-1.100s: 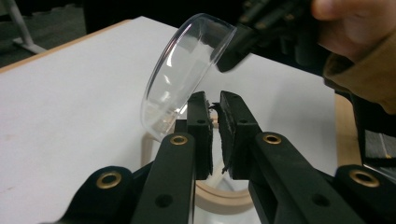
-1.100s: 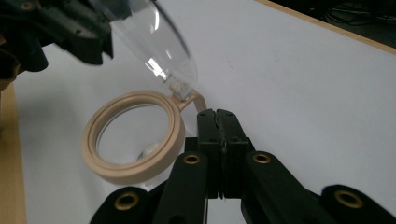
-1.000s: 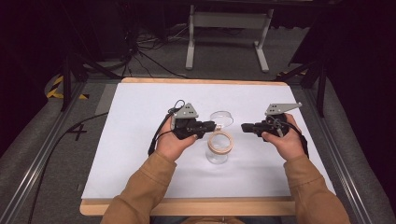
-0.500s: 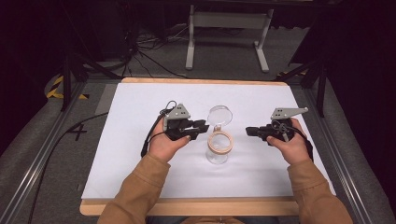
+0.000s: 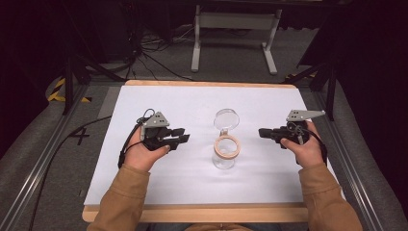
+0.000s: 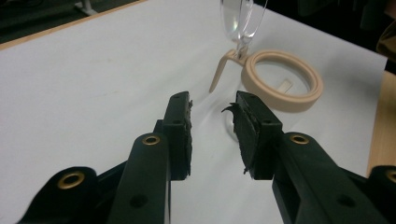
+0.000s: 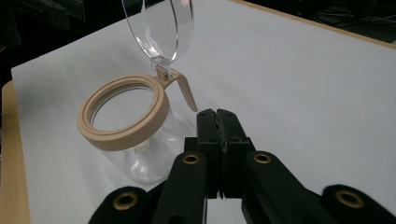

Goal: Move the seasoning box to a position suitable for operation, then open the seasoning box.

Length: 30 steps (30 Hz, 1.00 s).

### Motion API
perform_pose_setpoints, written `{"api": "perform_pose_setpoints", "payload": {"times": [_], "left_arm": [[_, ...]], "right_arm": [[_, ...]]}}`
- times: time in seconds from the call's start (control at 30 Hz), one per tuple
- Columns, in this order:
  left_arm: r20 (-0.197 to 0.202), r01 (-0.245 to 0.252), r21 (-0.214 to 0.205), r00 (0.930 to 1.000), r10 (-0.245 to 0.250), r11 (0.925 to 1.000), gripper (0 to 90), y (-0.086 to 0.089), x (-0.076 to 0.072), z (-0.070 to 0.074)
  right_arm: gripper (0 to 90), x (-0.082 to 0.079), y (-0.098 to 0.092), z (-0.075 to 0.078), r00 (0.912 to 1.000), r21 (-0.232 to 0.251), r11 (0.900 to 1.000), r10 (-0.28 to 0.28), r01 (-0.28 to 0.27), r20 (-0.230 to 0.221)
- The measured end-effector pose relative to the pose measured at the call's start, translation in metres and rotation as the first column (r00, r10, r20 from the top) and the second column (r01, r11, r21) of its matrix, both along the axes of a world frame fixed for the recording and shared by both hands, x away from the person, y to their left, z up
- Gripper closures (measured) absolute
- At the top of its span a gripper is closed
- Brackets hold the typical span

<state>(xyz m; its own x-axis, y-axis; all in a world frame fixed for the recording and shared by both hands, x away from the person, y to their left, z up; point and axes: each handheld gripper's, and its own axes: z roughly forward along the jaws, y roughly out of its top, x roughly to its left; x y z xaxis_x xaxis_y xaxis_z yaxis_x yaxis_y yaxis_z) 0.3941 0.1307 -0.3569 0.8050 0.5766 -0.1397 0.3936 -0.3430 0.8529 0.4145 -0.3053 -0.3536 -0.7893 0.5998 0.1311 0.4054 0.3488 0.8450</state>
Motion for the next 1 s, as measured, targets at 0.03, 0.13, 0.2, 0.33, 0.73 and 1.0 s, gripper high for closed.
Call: {"api": "perform_pose_setpoints", "payload": {"times": [0.03, 0.13, 0.2, 0.33, 0.73, 1.0], "left_arm": [[0.001, -0.006, 0.013, 1.0000, 0.006, 0.9999, 67.0, 0.003, 0.000, 0.000], [-0.021, -0.023, 0.034, 0.9995, 0.024, 0.9992, 66.7, 0.013, 0.000, 0.000], [-0.031, -0.044, 0.068, 0.9985, 0.046, 0.9968, 65.9, 0.022, 0.002, -0.001], [-0.074, -0.066, 0.110, 0.9945, 0.074, 0.9917, 64.6, 0.034, 0.005, -0.006], [-0.200, -0.113, 0.215, 0.9671, 0.158, 0.9699, 58.9, 0.058, 0.026, -0.047], [-0.227, -0.111, 0.248, 0.9591, 0.169, 0.9624, 56.7, 0.063, 0.034, -0.064]], "right_arm": [[89.9, 0.000, -0.001, -0.001, 1.0000, 0.000, 1.0000, -0.001, 0.001, 0.000], [89.9, 0.000, -0.003, -0.003, 1.0000, -0.009, 0.9999, -0.007, 0.007, -0.005], [89.8, 0.000, -0.005, -0.005, 0.9999, -0.026, 0.9996, -0.012, 0.012, -0.008], [89.7, 0.001, -0.010, -0.010, 0.9987, -0.050, 0.9981, -0.039, 0.037, -0.034], [85.4, 0.013, -0.028, -0.036, 0.9820, -0.163, 0.9758, -0.162, 0.145, -0.097], [72.8, 0.019, -0.037, -0.053, 0.9686, -0.230, 0.9525, -0.228, 0.200, -0.100]]}}
